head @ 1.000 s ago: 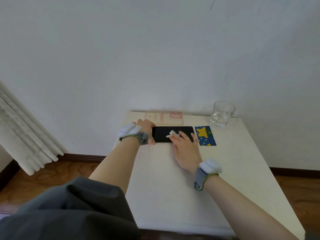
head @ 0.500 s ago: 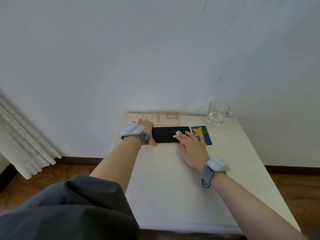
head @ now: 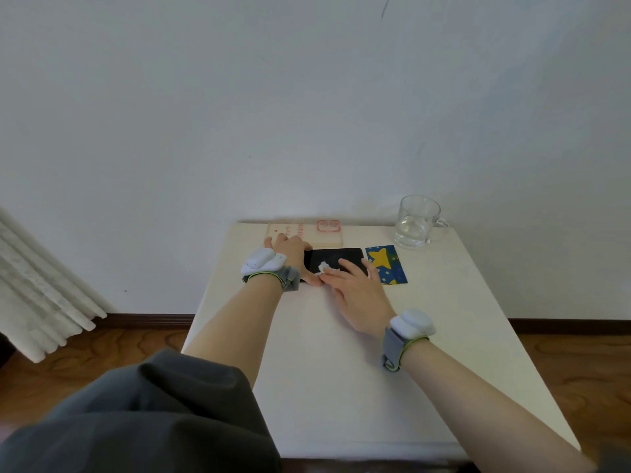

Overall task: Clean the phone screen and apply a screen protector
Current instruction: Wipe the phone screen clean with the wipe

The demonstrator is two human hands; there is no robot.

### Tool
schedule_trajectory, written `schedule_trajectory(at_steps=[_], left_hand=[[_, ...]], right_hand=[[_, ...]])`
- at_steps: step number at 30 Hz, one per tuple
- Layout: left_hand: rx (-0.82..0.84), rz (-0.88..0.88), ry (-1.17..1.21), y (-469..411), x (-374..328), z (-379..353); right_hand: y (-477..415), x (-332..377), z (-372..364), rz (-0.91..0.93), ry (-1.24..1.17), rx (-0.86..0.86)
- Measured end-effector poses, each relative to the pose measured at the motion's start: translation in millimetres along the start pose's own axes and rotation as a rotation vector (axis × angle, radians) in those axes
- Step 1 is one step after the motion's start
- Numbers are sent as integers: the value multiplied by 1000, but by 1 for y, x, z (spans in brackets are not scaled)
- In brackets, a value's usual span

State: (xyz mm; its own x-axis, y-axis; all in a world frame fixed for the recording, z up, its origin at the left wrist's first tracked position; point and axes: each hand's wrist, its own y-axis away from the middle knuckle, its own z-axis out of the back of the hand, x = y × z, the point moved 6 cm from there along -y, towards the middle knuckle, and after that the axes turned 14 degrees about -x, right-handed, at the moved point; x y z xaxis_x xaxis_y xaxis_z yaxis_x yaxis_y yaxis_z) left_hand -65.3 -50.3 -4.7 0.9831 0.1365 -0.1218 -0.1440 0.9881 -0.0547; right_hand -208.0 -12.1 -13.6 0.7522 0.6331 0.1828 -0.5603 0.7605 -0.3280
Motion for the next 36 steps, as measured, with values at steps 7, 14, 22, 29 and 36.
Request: schedule_trajectory(at_steps=[7, 14, 22, 29, 36], left_hand=[[30, 5, 27, 1, 3, -1], [-12, 18, 57, 2, 3, -3], [8, 37, 91, 2, 4, -4], [-10, 27, 127, 2, 5, -6], [-10, 20, 116, 2, 6, -5]], right_hand=[[-18, -40, 3, -191, 110, 27], [-11, 5, -8, -24, -5, 24], [-29, -26, -6, -171, 96, 15], [-33, -2, -15, -69, 49, 23], [-35, -10, -15, -175, 86, 7]])
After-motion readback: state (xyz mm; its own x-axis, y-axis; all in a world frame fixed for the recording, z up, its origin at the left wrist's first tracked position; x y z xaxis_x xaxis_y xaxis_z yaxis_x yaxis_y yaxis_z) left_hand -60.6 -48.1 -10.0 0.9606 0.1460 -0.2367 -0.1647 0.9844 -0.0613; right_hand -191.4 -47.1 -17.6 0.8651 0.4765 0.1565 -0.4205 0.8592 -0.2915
